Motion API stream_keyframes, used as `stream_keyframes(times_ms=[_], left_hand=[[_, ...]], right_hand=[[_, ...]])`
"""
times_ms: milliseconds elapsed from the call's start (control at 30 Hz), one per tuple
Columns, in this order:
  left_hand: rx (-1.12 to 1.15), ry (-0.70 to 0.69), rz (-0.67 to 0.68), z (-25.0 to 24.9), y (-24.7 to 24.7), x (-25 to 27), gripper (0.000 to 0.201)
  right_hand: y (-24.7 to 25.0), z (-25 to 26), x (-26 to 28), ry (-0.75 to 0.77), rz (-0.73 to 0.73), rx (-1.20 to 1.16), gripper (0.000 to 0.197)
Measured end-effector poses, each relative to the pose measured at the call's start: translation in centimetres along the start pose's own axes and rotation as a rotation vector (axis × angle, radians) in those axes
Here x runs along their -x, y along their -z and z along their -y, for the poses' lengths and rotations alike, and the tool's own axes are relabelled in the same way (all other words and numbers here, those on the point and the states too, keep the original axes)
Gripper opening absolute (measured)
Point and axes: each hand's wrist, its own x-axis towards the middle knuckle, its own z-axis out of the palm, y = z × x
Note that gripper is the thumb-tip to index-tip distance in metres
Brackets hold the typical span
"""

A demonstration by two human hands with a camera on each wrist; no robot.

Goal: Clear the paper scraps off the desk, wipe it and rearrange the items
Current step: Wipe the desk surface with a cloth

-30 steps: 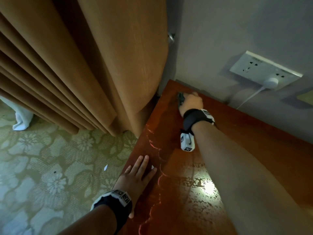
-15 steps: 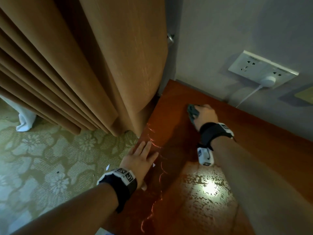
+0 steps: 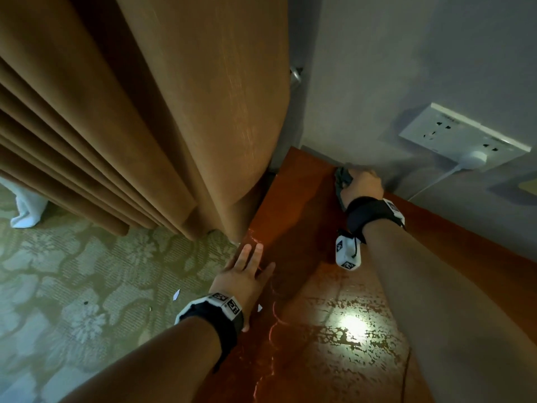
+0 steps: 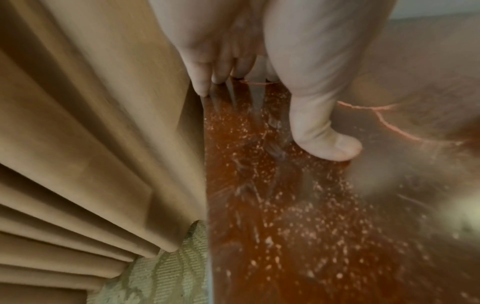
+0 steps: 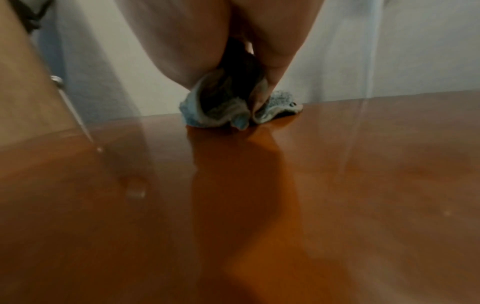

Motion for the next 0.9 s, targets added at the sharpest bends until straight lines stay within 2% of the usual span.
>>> stream_keyframes(times_ms=[167, 300, 467, 567, 733, 833, 900], left_hand=[[-0.008, -0.025, 0.023, 0.4, -0.1, -0.4, 0.136], [-0.021, -0.026, 0.033, 0.5, -0.3, -0.4, 0.138], [-0.031, -0.038, 0.021, 0.6, -0.3, -0.6, 0.137], [-0.014, -0.034, 0.023, 0.7, -0.5, -0.8, 0.138], [0.023, -0.055, 0.014, 0.7, -0.5, -0.5, 0.134], [0.011, -0.074, 0.003, 0.8, -0.5, -0.5, 0.135], [0.009, -0.080, 0.021, 0.8, -0.4, -0.5, 0.134]], right_hand=[[-1.3, 6.9, -0.2, 0.165, 0.048, 0.017, 0.048], [-3.3, 11.7, 2.2, 0.315, 0.050, 0.055, 0.042], [-5.1, 12.0, 4.5, 0.495, 0.065, 0.047, 0.045], [-4.0, 8.4, 2.1, 0.435, 0.033, -0.006, 0.045], [-1.9, 1.6, -2.5, 0.177, -0.048, 0.005, 0.049], [-2.1, 2.6, -2.3, 0.101, -0.048, 0.000, 0.057], [-2.6, 4.5, -2.1, 0.108, -0.032, -0.015, 0.061]])
